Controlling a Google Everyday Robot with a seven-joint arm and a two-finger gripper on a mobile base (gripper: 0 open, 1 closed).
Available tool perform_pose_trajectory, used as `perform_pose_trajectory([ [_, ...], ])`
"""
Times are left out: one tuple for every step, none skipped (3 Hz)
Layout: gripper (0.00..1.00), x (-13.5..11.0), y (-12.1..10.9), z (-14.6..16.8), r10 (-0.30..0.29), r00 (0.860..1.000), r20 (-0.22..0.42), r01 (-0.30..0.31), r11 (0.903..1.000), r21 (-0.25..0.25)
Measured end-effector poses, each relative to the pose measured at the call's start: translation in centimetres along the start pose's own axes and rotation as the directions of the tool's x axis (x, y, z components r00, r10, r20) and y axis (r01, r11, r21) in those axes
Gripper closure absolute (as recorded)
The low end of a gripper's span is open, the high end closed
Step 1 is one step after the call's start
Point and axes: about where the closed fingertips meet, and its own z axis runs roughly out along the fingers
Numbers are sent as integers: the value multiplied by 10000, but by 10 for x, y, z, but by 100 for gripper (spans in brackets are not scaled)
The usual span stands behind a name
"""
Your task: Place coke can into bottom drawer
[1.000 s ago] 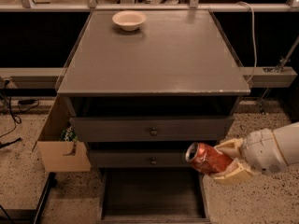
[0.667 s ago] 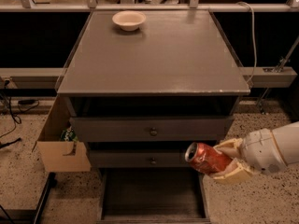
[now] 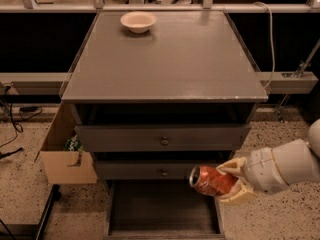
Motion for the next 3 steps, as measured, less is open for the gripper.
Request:
perform_pose_trajectory([
  [100, 14, -2, 25, -738, 9963, -432, 737, 9973, -31],
  [100, 31, -7, 54, -1377, 9858, -960, 1378, 9904, -59],
  [100, 57, -18, 87, -1686, 9709, -1702, 1682, 9856, -163],
])
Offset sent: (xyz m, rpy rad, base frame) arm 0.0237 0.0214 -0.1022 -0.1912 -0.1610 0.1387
